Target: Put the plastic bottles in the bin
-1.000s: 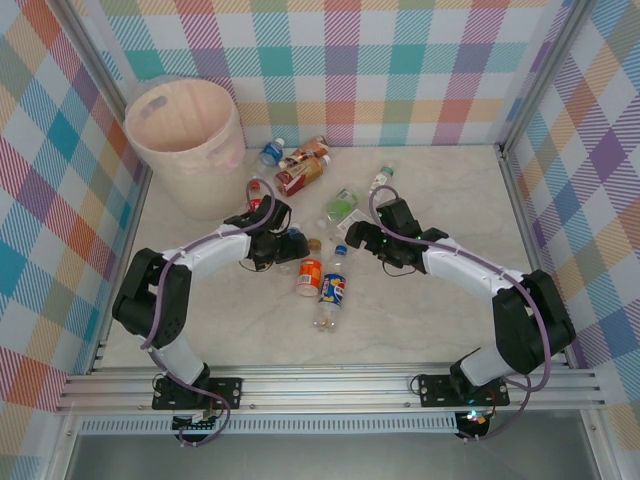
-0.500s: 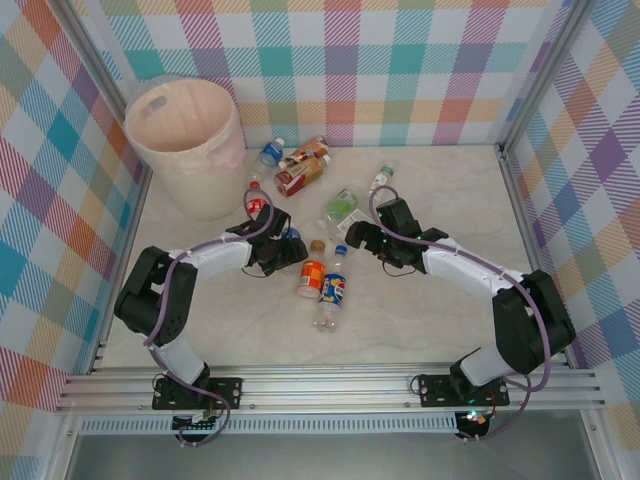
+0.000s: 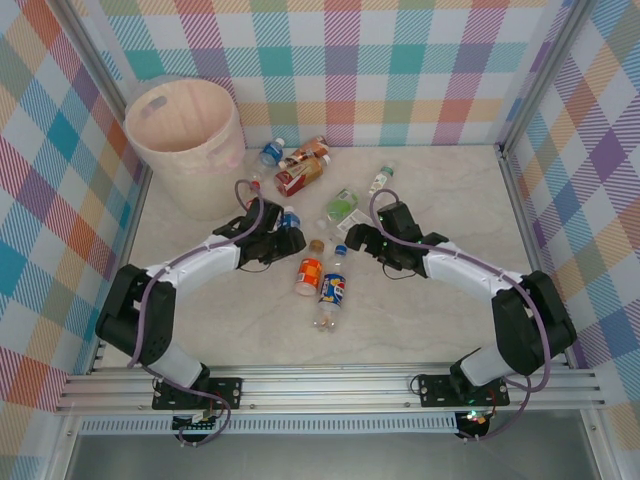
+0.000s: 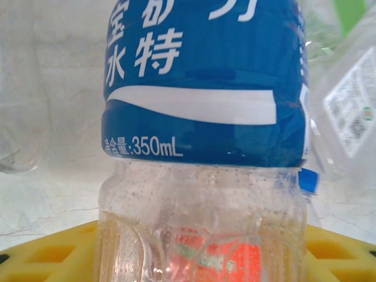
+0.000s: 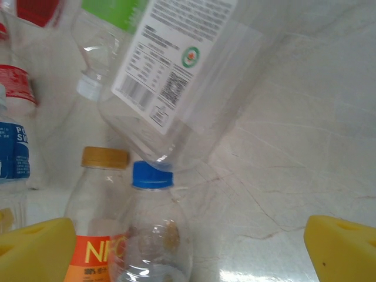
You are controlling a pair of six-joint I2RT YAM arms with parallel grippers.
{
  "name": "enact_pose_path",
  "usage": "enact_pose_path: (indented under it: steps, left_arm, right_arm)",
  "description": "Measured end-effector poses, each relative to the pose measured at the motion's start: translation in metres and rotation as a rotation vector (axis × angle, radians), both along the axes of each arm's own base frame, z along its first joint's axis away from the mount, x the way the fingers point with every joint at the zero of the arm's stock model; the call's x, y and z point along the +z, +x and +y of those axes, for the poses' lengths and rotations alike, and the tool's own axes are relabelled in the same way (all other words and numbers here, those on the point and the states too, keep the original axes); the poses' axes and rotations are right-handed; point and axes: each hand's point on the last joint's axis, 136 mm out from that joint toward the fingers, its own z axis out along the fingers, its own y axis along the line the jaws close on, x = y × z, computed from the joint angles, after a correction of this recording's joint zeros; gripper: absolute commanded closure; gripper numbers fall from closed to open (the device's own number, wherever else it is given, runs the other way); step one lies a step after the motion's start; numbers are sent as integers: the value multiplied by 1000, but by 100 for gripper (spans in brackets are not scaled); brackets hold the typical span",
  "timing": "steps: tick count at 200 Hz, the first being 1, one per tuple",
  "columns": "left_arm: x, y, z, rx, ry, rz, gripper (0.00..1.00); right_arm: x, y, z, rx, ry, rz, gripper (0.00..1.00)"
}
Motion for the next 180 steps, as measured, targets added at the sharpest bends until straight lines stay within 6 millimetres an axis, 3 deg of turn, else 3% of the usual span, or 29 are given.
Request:
enact_pose_path:
  steps: [69, 104, 147, 180]
  left_arm:
    - [84, 24, -11, -54, -35, -202, 47]
    - [143, 46, -11, -46, -14, -351, 49]
    - [220, 73, -1, 10, 24, -549, 51]
    - [248, 91, 16, 67, 76, -625, 51]
  right_arm:
    - [34, 5, 8, 40, 87, -150, 0]
    - [58, 11, 12, 57, 117, -244, 0]
    - [75, 18, 18, 82, 144, -320, 0]
    - [88, 20, 23, 113, 164, -378, 0]
